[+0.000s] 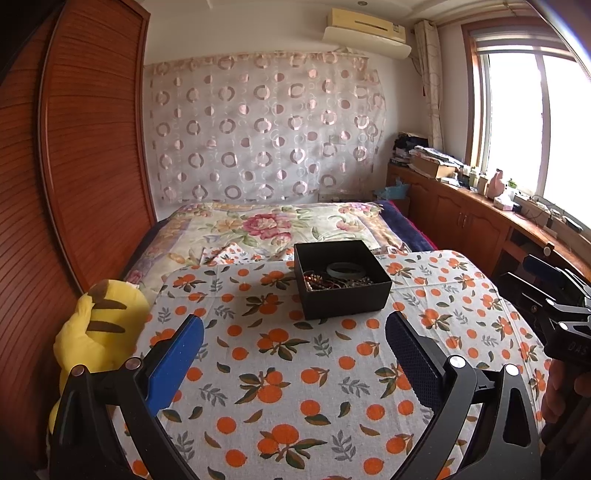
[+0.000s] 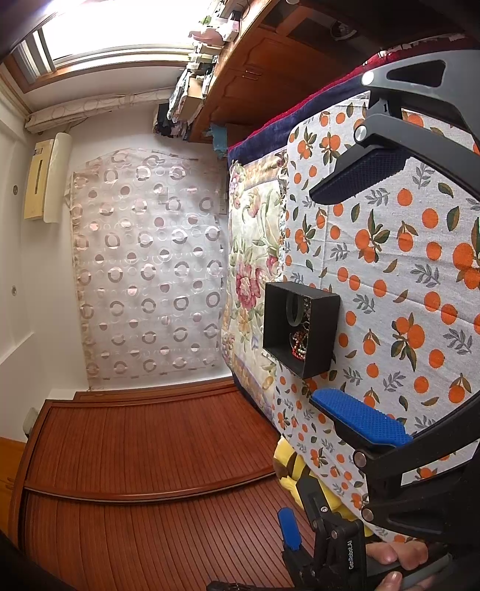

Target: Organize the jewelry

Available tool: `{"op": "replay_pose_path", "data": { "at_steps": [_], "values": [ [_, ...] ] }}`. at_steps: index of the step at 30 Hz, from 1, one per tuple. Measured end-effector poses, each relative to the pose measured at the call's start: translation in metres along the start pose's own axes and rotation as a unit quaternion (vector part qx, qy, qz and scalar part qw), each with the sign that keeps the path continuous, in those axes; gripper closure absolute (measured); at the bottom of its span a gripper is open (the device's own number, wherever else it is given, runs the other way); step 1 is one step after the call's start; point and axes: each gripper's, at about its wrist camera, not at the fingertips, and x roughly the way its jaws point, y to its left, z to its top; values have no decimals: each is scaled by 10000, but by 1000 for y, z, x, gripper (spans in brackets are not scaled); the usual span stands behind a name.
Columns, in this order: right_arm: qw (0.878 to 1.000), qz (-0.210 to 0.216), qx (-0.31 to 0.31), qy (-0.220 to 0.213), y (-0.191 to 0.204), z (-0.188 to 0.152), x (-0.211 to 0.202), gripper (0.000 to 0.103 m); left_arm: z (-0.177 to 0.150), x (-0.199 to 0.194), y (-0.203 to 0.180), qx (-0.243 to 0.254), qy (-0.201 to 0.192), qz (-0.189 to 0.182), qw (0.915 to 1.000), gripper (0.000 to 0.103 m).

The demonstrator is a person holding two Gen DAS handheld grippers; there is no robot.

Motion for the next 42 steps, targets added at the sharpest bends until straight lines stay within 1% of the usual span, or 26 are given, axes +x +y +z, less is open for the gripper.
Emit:
{"op": "replay_pose_path", "data": {
  "at_steps": [42],
  "values": [
    [10000, -42, 35, -30, 1, -1, 1, 3, 2, -4, -5, 18, -65, -10, 10000, 8]
  ]
}}
